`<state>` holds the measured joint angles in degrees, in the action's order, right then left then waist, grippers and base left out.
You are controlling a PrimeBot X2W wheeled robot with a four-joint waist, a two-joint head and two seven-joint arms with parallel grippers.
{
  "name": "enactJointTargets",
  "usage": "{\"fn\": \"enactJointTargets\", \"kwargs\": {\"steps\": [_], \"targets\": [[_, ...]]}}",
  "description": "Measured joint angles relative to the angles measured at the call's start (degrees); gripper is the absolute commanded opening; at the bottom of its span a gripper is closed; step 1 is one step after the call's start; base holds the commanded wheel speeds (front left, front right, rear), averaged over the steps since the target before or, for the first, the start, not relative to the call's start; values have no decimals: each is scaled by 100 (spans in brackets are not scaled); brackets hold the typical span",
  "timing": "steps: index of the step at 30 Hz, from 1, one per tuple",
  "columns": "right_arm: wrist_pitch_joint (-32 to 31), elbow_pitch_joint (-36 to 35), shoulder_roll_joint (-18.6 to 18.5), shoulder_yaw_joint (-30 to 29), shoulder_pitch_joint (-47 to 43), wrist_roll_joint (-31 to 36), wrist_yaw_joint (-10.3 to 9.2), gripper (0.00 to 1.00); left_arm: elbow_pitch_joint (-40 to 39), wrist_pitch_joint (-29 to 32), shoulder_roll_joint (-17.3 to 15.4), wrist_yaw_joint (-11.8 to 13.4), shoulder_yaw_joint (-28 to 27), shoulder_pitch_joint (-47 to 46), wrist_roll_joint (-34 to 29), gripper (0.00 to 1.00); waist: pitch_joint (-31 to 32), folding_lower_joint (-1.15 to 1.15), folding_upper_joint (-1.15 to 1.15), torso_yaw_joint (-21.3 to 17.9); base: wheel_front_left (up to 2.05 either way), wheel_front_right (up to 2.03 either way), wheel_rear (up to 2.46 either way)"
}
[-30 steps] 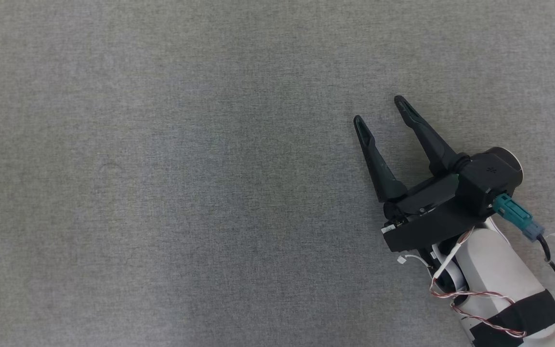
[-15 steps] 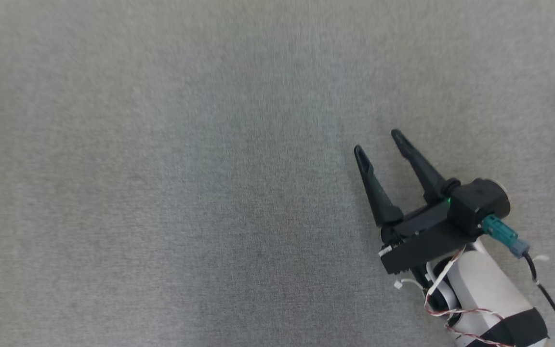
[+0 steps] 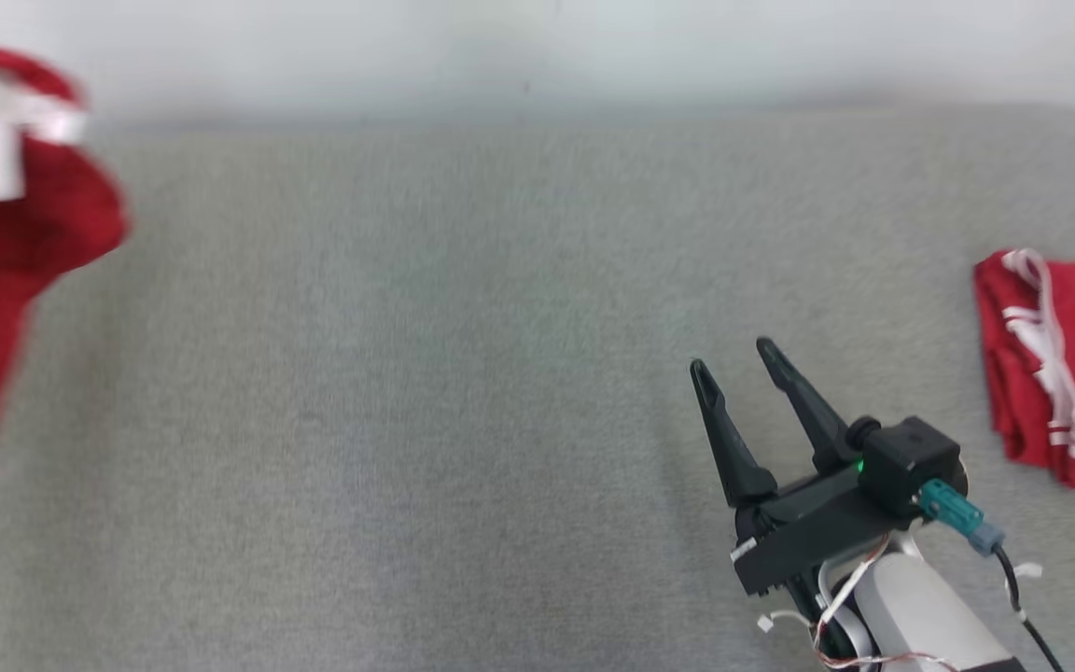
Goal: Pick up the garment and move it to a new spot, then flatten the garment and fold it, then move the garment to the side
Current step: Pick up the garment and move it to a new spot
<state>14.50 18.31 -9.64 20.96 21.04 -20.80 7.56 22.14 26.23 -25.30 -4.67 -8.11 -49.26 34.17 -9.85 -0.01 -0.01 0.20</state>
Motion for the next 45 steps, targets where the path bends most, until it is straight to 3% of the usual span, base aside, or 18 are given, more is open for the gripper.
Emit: {"fn": "enactJointTargets", "kwargs": {"steps": [5,14,21,27,28,29,30,36,45], "targets": [[18,7,51,15,-67,-37,0,100,-1095,171,695,318,445,197,-37,0,339,-1,0,-222,0,0,0],[23,-47,80,46,-71,-37,0,100,-2072,87,1697,414,991,917,172,0,492,0,0,-956,0,0,0],[23,-79,38,9,-46,-37,0,100,-1828,-371,2027,410,1279,1532,185,0,397,1,1,-1493,0,0,0],[24,-125,73,-11,-43,-45,0,100,-586,-1016,2152,385,1800,1934,-105,0,122,1,1,-1912,0,0,0],[24,-129,83,-5,-35,-45,0,100,-374,-1105,2159,394,1855,1946,-193,22,78,2,1,-1950,0,0,0],[24,-125,94,-10,-24,-45,0,100,-200,-1196,2163,414,1923,1947,-282,69,35,2,1,-1985,0,0,0],[25,-124,101,-19,-15,-45,0,100,-37,-1293,2161,417,1970,1946,-363,100,-3,2,1,-2013,0,0,0],[43,-105,130,-142,-21,-35,0,100,410,-1866,2174,361,2165,1928,-609,100,-94,2,1,-2017,0,0,0],[49,-96,25,-602,-284,18,-1,100,24,-3666,2089,129,2076,2416,-743,100,127,2,1,-1631,0,0,0]]}}
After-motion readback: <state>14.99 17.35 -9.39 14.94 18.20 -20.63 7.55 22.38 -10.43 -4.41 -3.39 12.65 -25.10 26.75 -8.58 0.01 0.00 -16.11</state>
